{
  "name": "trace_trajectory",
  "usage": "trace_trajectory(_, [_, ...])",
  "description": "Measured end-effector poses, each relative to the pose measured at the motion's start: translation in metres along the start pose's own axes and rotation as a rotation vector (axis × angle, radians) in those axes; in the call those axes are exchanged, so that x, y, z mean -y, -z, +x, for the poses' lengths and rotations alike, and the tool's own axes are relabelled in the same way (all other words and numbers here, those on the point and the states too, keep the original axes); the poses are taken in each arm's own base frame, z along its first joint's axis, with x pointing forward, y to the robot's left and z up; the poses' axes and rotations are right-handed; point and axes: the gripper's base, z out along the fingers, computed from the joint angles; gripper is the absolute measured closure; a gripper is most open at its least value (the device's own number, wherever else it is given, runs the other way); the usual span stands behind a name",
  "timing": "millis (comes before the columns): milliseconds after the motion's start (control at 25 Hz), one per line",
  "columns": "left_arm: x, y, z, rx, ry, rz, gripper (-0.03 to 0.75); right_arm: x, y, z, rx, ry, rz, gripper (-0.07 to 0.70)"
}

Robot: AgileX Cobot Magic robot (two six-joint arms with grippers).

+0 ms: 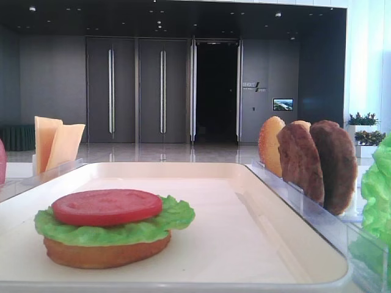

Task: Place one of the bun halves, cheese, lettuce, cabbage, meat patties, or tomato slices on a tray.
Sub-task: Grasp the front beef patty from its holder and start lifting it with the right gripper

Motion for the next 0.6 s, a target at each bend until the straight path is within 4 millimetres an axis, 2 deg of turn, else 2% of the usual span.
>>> trace_trajectory(600, [0.0,0.0,0.0,0.0,0.0,0.0,0.715,0.0,0.0,0.0,0.0,0.0,0.0,0.118])
